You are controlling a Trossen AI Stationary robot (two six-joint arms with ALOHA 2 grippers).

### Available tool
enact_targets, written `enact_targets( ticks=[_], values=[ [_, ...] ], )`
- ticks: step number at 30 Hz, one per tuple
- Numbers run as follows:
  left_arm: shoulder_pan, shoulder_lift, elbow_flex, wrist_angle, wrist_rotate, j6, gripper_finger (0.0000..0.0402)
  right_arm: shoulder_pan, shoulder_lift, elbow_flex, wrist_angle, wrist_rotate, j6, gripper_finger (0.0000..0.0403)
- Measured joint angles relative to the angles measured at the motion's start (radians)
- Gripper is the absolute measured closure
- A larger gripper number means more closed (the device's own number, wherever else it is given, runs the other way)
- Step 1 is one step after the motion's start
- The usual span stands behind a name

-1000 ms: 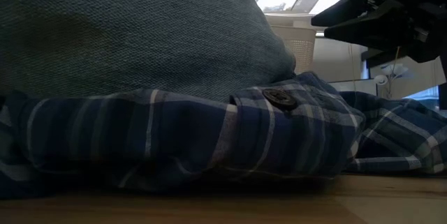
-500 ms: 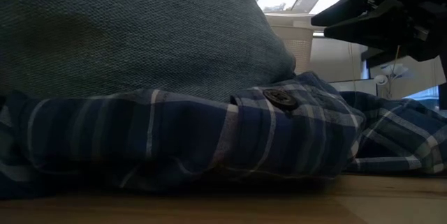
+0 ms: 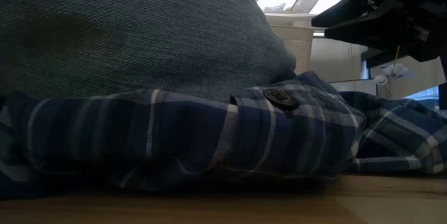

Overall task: Sort clothes
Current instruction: Put the blue sock into the white laundry bin

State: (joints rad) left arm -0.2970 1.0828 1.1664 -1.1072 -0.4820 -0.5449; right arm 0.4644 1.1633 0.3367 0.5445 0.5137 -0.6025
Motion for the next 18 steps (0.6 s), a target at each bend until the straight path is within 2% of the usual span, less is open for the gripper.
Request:
enact_targets(
  ticks=[8, 18],
  values=[
    [-0.083, 0.000, -0.196, 0.128, 0.018, -0.015, 0.0263, 0.000, 0.000, 0.000, 0.006, 0.003, 0.000, 0.0171],
    [-0.089, 0.000, -0.332, 0.304, 0.052, 0.163, 0.0263, 0.000, 0.000, 0.000, 0.016, 0.022, -0.004, 0.0171]
  ],
)
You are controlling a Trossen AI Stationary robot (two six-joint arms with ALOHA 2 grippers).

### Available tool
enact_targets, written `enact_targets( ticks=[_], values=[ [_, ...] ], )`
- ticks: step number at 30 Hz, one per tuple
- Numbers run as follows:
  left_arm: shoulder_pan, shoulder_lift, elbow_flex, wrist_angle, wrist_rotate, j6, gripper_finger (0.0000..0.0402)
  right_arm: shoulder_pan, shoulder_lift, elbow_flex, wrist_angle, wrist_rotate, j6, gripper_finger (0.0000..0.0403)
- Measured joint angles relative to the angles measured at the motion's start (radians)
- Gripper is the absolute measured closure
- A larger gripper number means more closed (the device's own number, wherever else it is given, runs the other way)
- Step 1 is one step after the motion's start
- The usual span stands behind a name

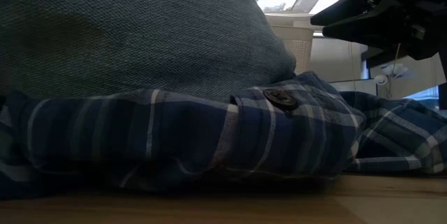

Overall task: Sort clothes
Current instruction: Put the blue sock into the white laundry bin

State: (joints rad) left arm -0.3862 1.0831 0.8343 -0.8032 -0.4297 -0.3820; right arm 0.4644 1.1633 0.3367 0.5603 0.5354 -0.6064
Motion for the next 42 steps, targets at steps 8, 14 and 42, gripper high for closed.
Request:
enact_targets(
  ticks=[8, 14, 42],
  values=[
    [0.000, 0.000, -0.095, 0.112, 0.001, 0.215, 0.0263, 0.000, 0.000, 0.000, 0.006, 0.000, -0.001, 0.0171],
    [0.002, 0.000, -0.164, 0.194, -0.008, 0.241, 0.0263, 0.000, 0.000, 0.000, 0.006, 0.000, -0.002, 0.0171],
    [0.062, 0.001, -0.258, 0.430, -0.042, 0.330, 0.0342, 0.000, 0.000, 0.000, 0.007, 0.004, -0.004, 0.0171]
  ],
)
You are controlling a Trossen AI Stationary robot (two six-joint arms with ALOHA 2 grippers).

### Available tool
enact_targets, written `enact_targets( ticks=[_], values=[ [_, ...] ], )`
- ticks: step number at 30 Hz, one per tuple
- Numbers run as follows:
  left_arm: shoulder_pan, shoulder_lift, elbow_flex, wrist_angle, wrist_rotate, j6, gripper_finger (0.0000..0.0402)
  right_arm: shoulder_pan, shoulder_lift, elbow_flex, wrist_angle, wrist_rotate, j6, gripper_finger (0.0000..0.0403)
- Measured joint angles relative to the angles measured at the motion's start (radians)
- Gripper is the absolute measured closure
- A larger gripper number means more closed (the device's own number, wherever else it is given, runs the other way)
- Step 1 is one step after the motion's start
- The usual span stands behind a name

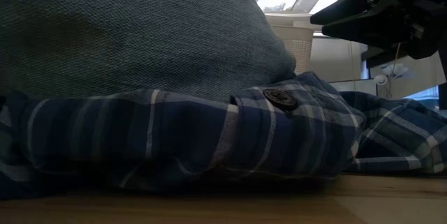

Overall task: Sort clothes
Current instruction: Put the blue sock into the white laundry bin

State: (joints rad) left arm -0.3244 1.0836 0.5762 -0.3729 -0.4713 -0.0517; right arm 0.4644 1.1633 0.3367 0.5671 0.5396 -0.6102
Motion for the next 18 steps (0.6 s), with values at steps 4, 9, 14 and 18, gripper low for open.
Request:
enact_targets(
  ticks=[4, 9, 14, 18],
  values=[
    [0.000, 0.000, 0.006, -0.010, 0.000, 0.006, 0.0381, 0.000, 0.000, 0.000, 0.000, 0.000, 0.000, 0.0171],
    [0.000, -0.005, 0.073, -0.013, -0.038, 0.014, 0.0396, 0.000, 0.000, 0.000, -0.001, 0.000, 0.000, 0.0171],
    [0.000, -0.017, 0.190, -0.008, -0.108, 0.102, 0.0389, 0.000, 0.000, 0.000, -0.001, 0.000, 0.000, 0.0171],
    [0.001, -0.022, 0.298, 0.012, -0.167, 0.231, 0.0397, 0.000, 0.000, 0.000, -0.002, 0.000, 0.000, 0.0171]
  ],
)
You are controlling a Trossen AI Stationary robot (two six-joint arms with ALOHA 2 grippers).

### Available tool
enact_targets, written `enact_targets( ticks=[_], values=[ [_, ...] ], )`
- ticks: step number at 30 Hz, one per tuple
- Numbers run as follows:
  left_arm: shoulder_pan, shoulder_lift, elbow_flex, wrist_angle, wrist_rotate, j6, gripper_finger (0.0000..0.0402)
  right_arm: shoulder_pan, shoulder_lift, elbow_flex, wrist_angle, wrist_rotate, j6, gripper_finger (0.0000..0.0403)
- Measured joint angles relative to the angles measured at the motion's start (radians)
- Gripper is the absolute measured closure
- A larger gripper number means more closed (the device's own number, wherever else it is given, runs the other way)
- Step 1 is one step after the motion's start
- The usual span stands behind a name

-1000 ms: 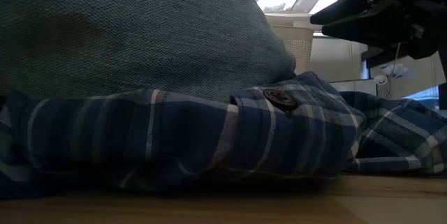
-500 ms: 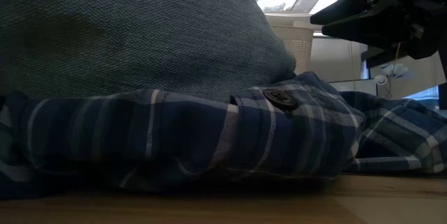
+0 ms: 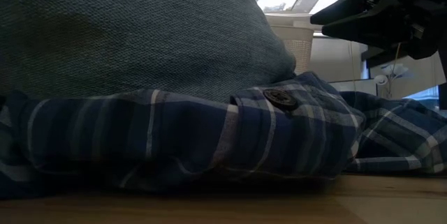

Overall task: Sort clothes
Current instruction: Put the blue sock into the white laundry bin, then put the black boxer shorts into the white laundry bin

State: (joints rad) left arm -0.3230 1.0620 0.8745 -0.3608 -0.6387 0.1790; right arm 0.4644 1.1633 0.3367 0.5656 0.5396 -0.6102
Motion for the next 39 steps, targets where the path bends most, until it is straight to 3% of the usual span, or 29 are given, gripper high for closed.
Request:
enact_targets(
  ticks=[7, 14, 21, 27, 39],
  values=[
    [0.039, -0.001, 0.131, 0.191, -0.048, 0.252, 0.0391, 0.000, 0.000, 0.000, -0.008, 0.000, 0.000, 0.0171],
    [0.136, -0.001, 0.152, 0.426, -0.095, 0.431, 0.0390, 0.000, 0.000, 0.000, -0.014, 0.000, 0.001, 0.0171],
    [0.287, 0.007, 0.153, 0.418, -0.100, 0.414, 0.0389, 0.000, 0.000, 0.000, -0.016, 0.000, 0.002, 0.0171],
    [0.346, 0.009, 0.153, 0.415, -0.100, 0.315, 0.0379, 0.000, 0.000, 0.000, -0.017, 0.000, 0.002, 0.0171],
    [0.391, 0.009, 0.153, 0.230, -0.097, 0.025, 0.0256, 0.000, 0.000, 0.000, -0.017, 0.000, 0.003, 0.0171]
  ],
)
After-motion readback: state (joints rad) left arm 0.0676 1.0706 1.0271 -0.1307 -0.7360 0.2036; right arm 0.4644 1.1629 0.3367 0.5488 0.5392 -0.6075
